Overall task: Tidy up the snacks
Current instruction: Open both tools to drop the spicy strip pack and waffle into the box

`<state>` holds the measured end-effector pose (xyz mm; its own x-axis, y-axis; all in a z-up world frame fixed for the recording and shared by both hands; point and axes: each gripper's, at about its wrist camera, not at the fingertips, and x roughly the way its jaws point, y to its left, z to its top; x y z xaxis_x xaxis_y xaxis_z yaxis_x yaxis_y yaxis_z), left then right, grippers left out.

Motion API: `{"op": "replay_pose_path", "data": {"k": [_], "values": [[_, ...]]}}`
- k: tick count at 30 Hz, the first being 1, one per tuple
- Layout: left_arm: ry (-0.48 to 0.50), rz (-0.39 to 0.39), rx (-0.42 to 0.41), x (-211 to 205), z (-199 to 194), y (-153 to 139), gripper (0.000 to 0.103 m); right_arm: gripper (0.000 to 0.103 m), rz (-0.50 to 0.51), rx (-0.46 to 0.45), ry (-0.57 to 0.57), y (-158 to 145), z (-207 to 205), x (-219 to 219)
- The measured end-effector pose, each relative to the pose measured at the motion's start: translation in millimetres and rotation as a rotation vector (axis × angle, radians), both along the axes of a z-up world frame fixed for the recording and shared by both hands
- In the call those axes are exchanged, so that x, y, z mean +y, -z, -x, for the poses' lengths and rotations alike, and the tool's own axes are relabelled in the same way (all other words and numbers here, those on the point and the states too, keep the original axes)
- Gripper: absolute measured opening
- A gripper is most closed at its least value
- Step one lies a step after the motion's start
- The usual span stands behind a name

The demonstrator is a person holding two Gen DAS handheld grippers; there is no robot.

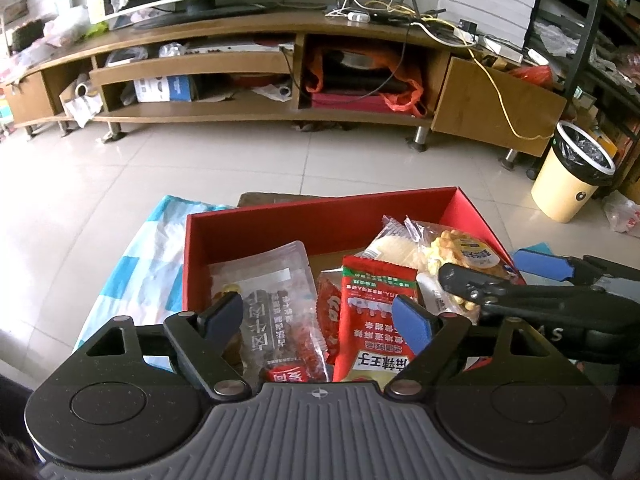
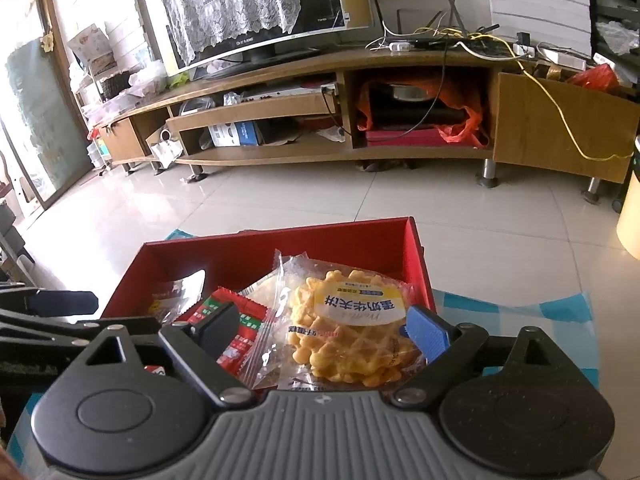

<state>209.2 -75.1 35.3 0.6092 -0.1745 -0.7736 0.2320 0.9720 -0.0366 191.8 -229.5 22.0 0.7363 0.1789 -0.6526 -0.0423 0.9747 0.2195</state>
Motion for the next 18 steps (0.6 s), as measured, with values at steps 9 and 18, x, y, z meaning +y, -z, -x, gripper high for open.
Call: {"op": "replay_pose_path", "data": {"k": [9,18], "values": [[-0.039,-0.008,0.019,1,2,3,0.095,0.09,0.003,0.003,0.005,-2,6,-5],[-0.069,-0.005,0.026,3,11,3,0.098,0.091,0.006,0.003,0.012,-5,18,-3]]}}
